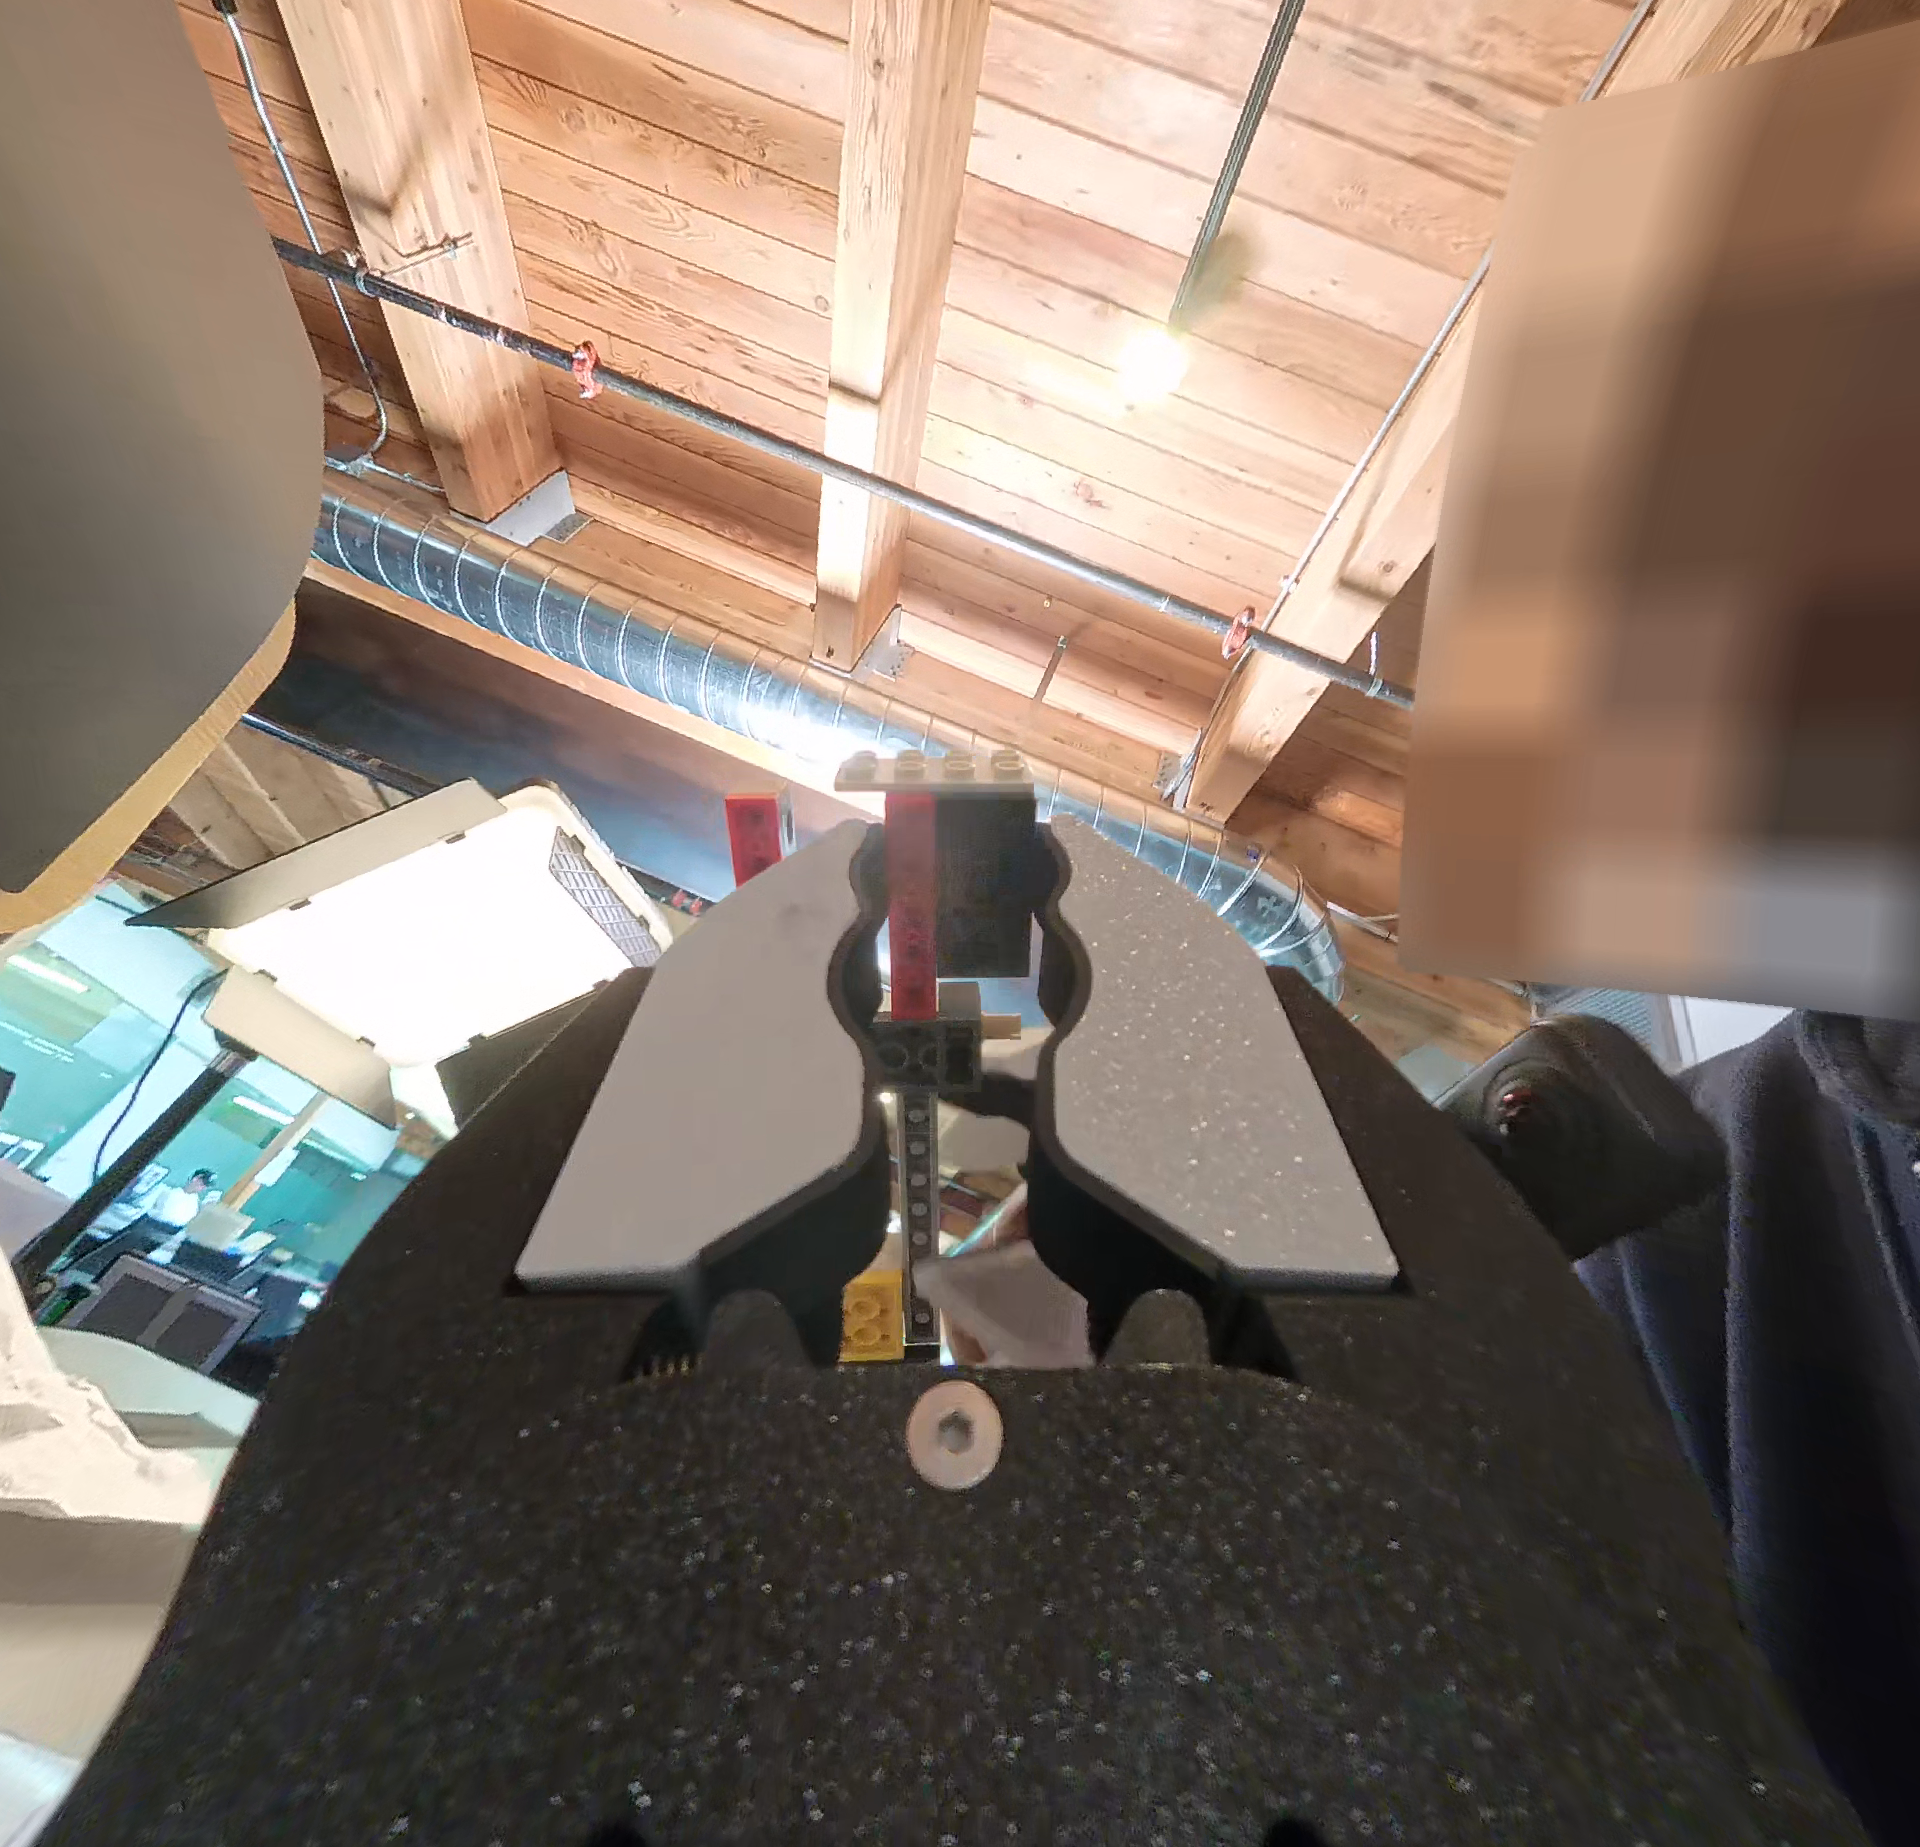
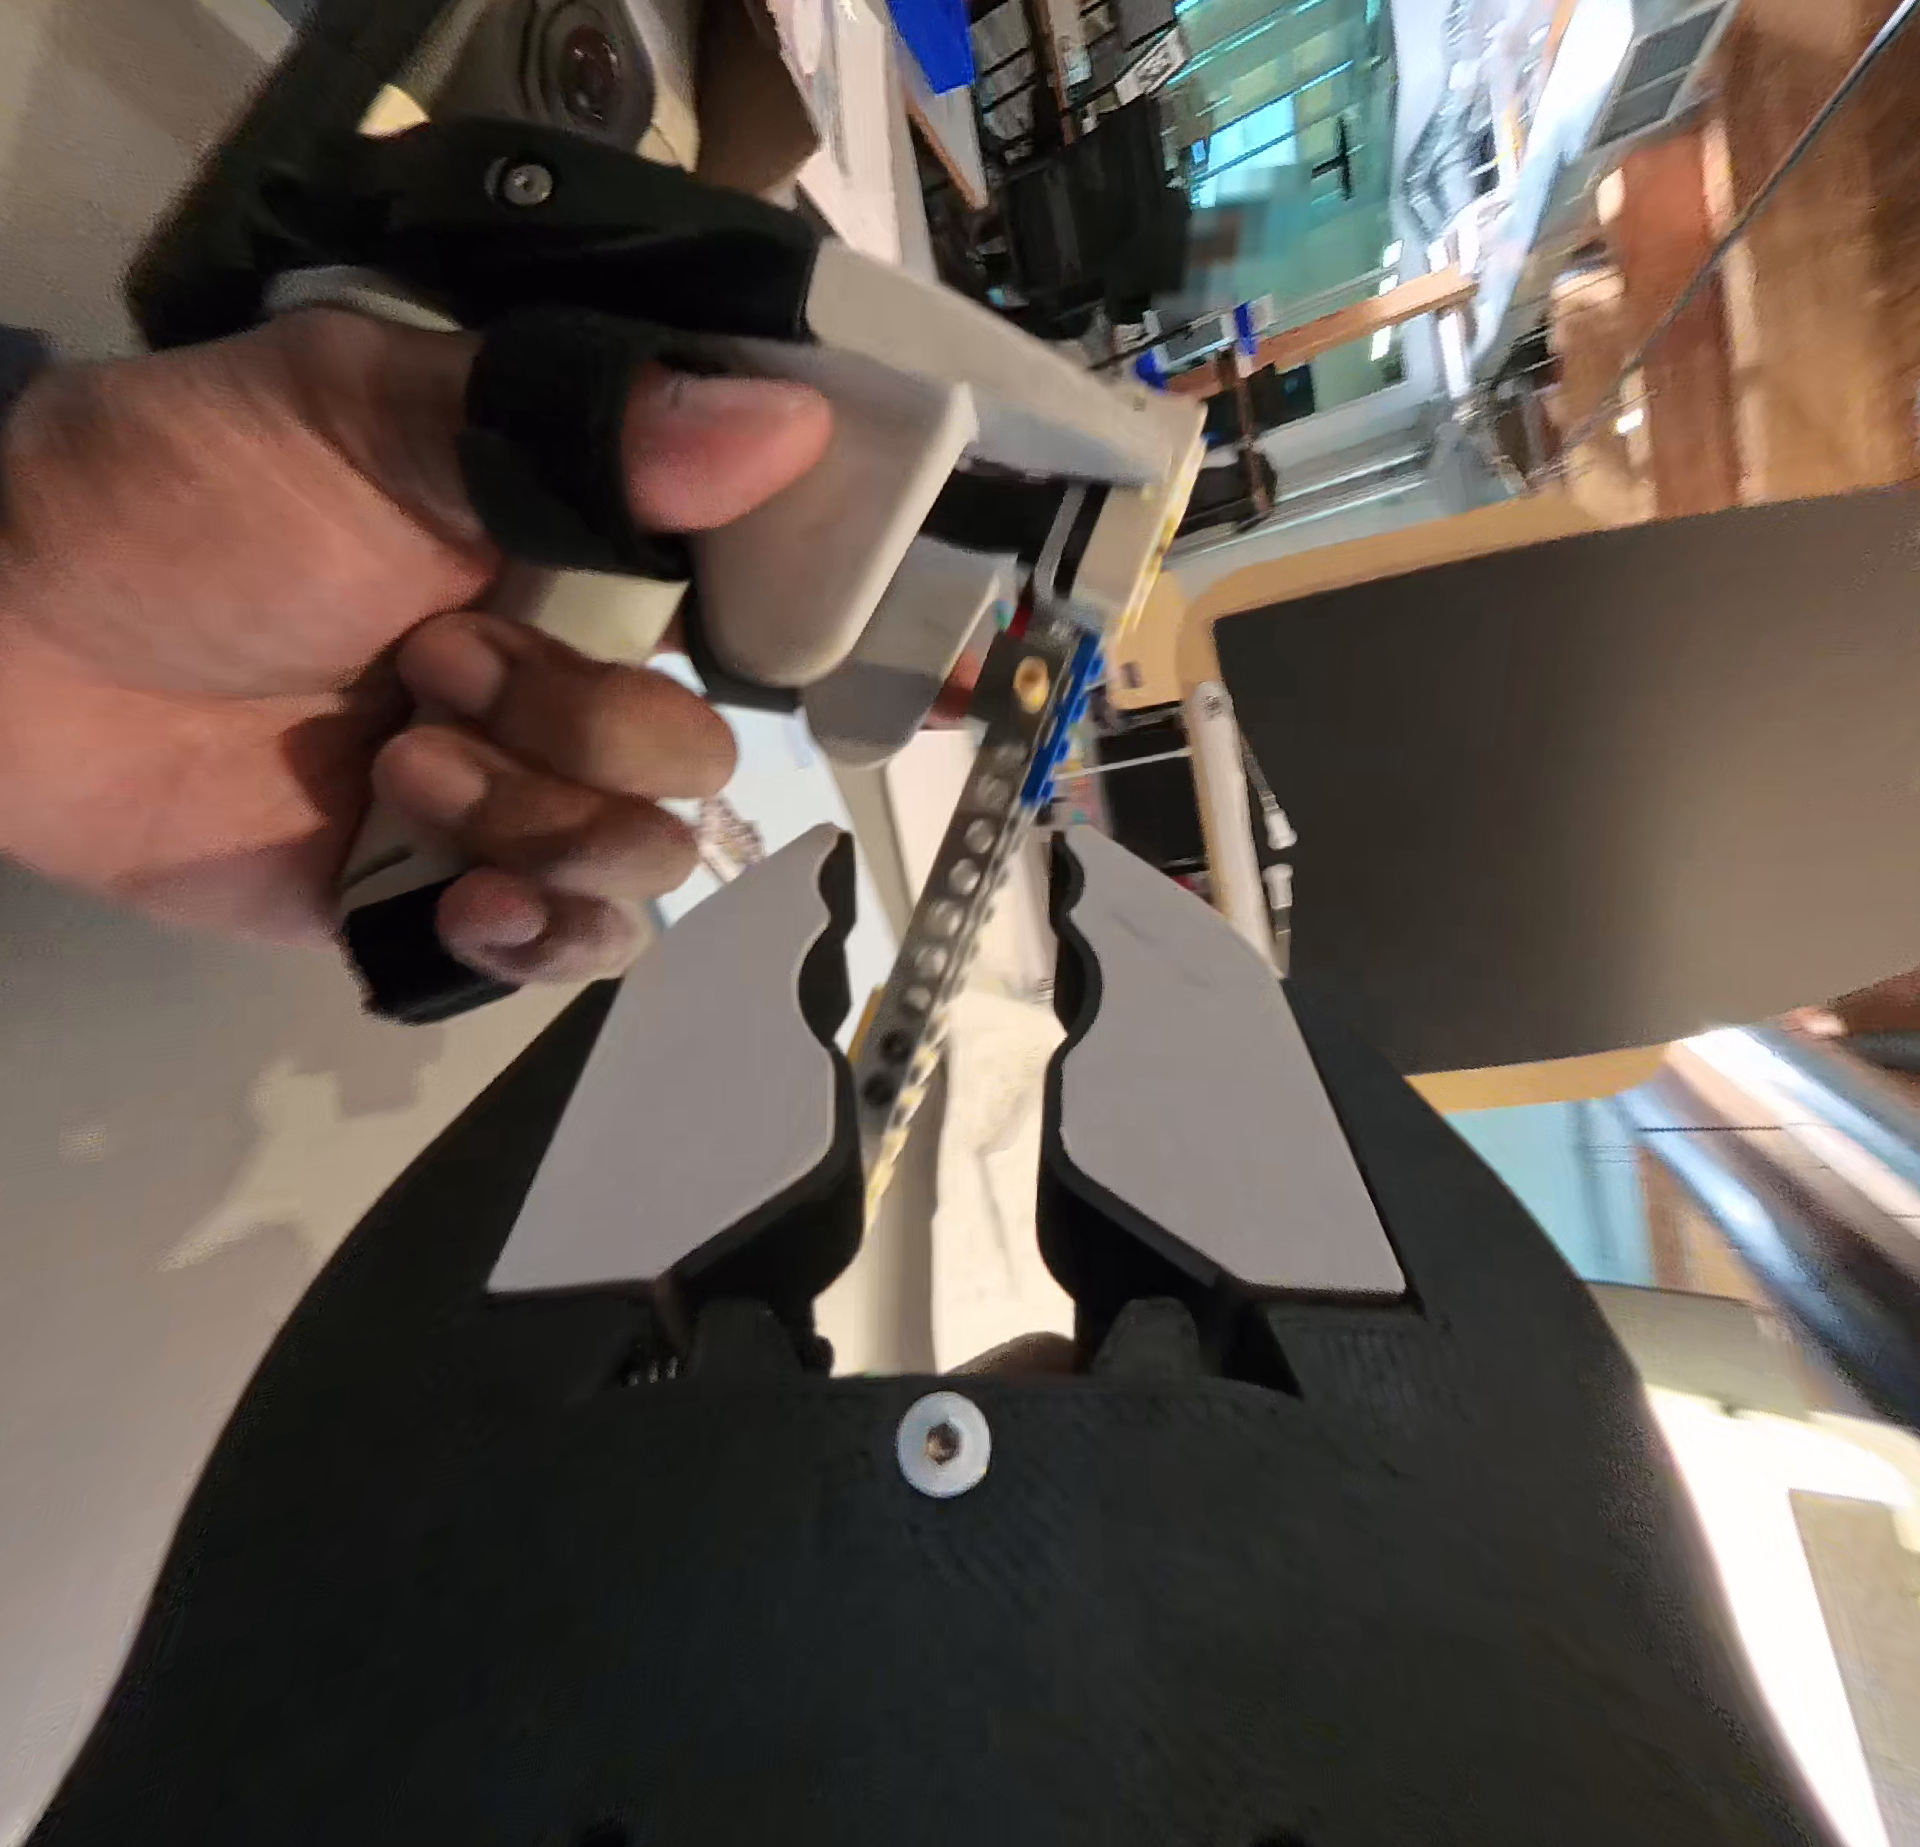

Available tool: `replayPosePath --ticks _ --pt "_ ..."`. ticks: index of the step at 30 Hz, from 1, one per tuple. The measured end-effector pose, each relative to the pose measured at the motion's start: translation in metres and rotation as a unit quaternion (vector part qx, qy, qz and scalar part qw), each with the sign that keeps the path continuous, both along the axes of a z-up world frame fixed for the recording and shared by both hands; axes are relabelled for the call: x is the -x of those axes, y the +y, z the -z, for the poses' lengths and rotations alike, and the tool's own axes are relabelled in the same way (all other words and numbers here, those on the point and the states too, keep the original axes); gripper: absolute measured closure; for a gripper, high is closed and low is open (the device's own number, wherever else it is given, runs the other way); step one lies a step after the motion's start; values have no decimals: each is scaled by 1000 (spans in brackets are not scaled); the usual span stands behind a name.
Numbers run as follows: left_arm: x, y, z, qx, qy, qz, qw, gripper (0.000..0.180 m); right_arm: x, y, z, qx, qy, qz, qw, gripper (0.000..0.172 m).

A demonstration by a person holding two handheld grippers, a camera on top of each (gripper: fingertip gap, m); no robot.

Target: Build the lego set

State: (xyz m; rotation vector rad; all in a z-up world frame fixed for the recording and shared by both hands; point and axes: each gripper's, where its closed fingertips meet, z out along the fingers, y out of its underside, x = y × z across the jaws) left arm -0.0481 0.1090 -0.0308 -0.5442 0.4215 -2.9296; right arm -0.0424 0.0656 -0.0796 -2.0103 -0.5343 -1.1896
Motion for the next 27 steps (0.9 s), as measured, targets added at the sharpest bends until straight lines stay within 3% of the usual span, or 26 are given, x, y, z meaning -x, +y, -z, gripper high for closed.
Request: replayPosePath --ticks 5,8,13,17,20,27 --pt "4 1 0 -50 -10 27 998 154 19 -15 7 -35 211 -3 977 129" --pt "13 -7 -3 -100 -34 47 993 154 25 -12 0 -53 288 -9 956 126" --pt "35 -13 -7 -140 -82 92 982 154 38 -10 2 -59 433 -29 899 108" --pt "49 -20 -12 -141 -118 125 975 154 44 -7 13 -49 471 -32 880 111" --pt "53 -30 -11 -160 -123 143 969 154 42 -8 20 -47 462 -21 885 132" --pt "40 -45 6 -254 -47 139 956 148 30 -31 28 -67 471 17 879 133"
